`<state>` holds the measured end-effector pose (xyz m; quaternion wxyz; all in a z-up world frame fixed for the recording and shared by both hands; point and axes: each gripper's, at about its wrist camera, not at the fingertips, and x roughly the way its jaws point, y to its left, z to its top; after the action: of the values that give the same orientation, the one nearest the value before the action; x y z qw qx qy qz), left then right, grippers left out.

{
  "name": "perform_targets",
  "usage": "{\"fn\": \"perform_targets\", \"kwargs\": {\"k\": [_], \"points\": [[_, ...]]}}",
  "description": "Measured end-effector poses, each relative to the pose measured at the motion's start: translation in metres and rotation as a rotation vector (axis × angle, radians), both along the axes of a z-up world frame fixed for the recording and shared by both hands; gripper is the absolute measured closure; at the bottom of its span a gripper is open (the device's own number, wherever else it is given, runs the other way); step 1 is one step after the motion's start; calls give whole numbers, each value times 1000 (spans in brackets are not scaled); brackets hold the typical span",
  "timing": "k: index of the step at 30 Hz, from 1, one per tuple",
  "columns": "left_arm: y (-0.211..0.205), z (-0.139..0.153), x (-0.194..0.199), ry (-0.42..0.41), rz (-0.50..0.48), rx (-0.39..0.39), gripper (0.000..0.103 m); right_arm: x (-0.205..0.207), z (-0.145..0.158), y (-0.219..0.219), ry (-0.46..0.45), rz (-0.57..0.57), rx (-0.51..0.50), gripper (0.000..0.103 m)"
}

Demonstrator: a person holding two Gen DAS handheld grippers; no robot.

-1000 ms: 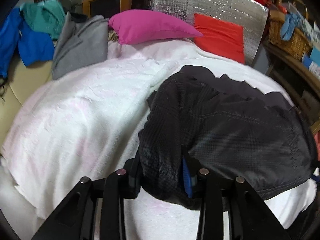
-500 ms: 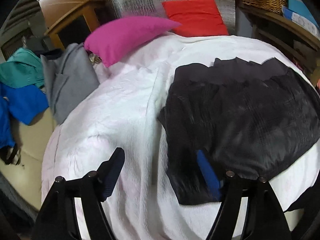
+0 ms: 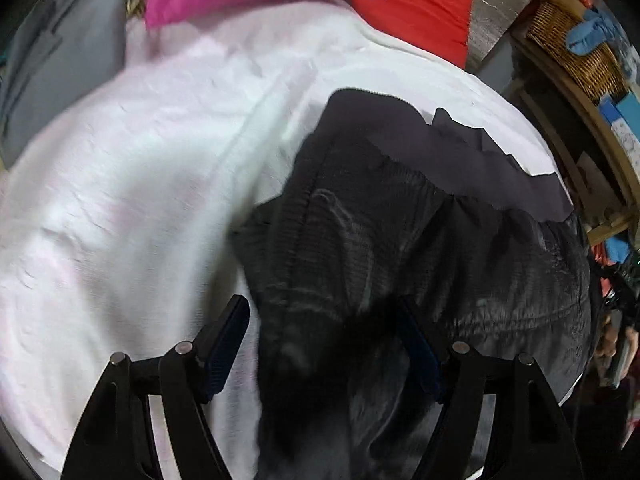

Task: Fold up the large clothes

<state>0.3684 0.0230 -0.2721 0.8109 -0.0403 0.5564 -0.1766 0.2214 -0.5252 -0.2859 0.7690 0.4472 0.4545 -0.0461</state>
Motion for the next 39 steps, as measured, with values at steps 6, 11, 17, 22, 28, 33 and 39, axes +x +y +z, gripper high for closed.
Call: {"fn": "perform_targets", "kwargs": {"k": [6, 11, 17, 22, 28, 33, 39], "points": [[8, -8, 7, 28, 98, -122, 38, 16, 4, 16, -29, 52, -34, 18], [12, -7, 16, 15, 201, -150, 61, 27, 16, 40, -4, 72, -210, 44], [-11, -6, 16, -73, 225, -40, 64, 31, 24, 39, -33, 12, -249, 54], [-21, -13, 18, -88, 238, 23, 56, 32, 14, 37, 17, 17, -244, 52], [-16, 1, 8, -139, 222, 45, 53, 19, 25, 21, -1, -14, -143, 44], [-11, 18, -6, -223, 228, 82, 44, 11, 36, 14, -30, -40, -136, 43], [-24, 38, -28, -378, 196, 249, 38, 19, 49, 28, -4, -6, -240, 42]]}}
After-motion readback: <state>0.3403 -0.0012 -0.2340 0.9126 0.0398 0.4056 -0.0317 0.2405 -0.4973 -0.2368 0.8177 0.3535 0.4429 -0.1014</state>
